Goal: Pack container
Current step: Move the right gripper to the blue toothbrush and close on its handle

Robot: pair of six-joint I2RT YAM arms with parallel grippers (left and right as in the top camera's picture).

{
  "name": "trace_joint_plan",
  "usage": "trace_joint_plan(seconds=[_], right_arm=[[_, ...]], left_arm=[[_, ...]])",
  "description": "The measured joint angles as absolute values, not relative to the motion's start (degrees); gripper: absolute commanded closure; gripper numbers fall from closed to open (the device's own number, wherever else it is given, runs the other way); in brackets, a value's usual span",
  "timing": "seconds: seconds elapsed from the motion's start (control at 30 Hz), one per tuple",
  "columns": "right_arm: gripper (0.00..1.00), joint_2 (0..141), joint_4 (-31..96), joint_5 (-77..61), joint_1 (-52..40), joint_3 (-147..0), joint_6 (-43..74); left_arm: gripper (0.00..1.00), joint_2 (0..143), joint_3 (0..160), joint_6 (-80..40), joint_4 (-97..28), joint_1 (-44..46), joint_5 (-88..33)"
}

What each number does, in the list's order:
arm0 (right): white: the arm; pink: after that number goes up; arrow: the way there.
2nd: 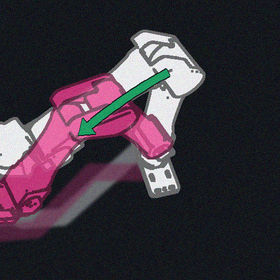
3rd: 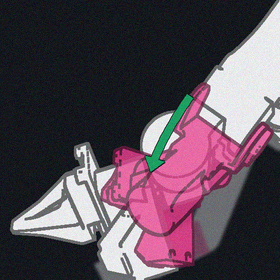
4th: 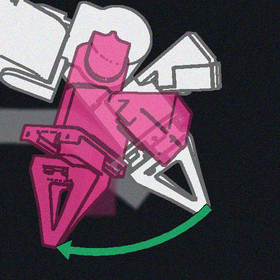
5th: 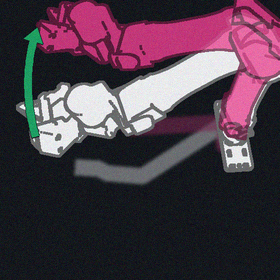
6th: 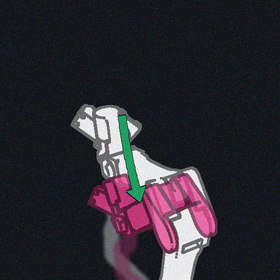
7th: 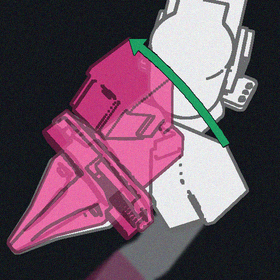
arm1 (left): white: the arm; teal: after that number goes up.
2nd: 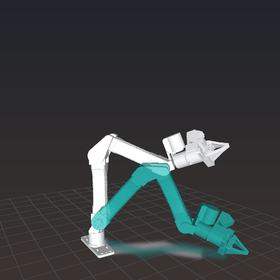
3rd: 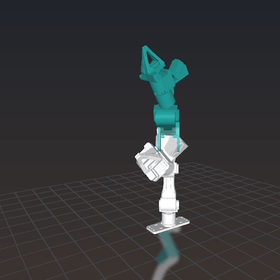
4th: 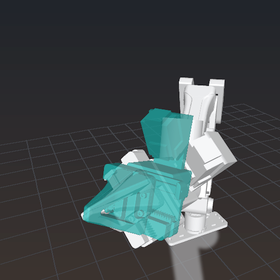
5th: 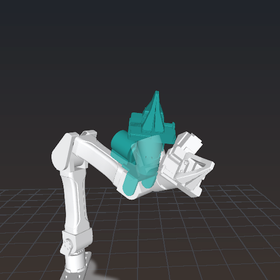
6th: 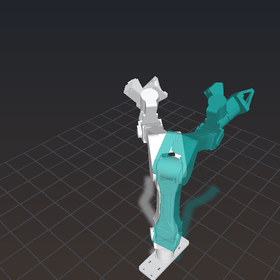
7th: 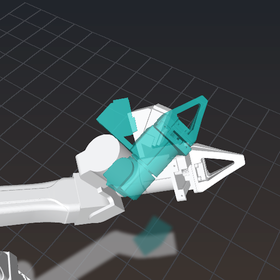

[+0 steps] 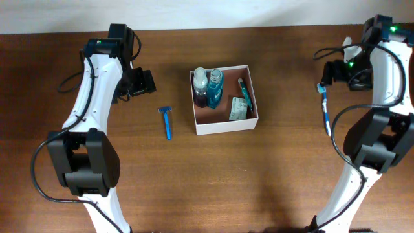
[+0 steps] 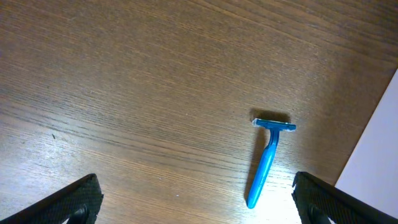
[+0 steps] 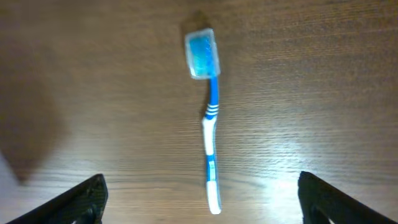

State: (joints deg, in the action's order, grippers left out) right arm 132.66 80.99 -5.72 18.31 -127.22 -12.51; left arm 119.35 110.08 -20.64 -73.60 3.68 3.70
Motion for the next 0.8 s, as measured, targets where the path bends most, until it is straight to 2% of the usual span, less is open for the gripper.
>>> trace_joint_plan(seconds=[0.17,0.3,0.37,0.8], right_arm=[[0.05,134.96,80.95,-3.18,18.31,-127.22,-15.7],[0.22,136.22,80.9,-2.37,18.31,-127.22,-16.91],[0.27,137.05,80.97,-2.13,18.28,-127.22,-16.84],[0.25,139.37,81.14,-1.45,15.86,-122.54,-16.47]], left_arm=[[0.01,119.35,110.08,-20.64,-73.6,3.68,3.73],[0.01,119.35,110.08,-20.64,-73.58,3.68,3.7],[0.01,119.35,110.08,-20.64,-73.6,3.68,3.73],[0.01,119.35,110.08,-20.64,-73.6,3.68,3.73]])
